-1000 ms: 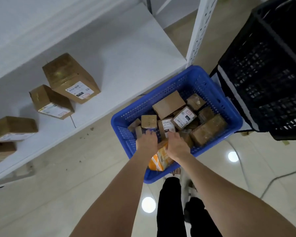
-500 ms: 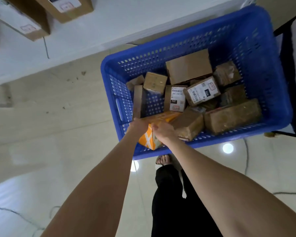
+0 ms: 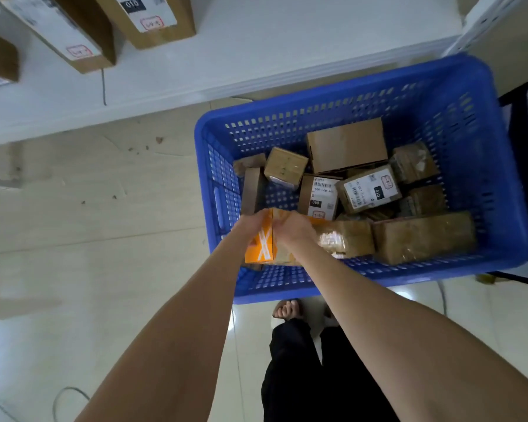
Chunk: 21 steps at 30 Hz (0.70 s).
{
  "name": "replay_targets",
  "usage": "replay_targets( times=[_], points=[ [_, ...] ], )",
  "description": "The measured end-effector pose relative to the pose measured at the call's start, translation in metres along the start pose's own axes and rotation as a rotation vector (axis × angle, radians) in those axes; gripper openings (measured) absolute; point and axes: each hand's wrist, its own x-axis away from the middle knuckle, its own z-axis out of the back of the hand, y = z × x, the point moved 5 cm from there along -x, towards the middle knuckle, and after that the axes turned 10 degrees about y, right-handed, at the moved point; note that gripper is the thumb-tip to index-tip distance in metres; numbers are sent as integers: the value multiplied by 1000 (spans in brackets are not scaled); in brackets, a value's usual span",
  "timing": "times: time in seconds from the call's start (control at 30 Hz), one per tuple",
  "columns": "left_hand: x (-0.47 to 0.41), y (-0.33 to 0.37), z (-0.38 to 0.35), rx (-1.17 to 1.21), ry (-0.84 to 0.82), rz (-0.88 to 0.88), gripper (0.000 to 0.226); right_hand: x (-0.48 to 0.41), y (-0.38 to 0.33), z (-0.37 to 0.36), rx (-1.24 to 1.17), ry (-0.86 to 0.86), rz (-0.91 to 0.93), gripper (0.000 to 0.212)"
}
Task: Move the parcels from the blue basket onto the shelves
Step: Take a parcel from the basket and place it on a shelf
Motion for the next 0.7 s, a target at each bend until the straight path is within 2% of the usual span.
replay_targets(
  times=[0.13,0.23,0.3,0.43,0.6,0.7],
  points=[
    [-13,4,-2,66,45,15,67,-19,-8,7,-68,8,-20,46],
    [-7,17,13,74,111,-31,79,-20,-14,18,-247,-17,-105,49],
    [13,34,25,175,106,-59,81,-9,-18,34,-380,-15,-132,46],
    [71,79,56,310,84,-179,46,24,-32,77,-670,35,-183,45],
    [164,131,106,306,126,-317,41,89,-66,140,-940,63,-244,42],
    [216,154,138,324,143,-355,40,131,-87,186,-1023,84,-225,39]
  ],
)
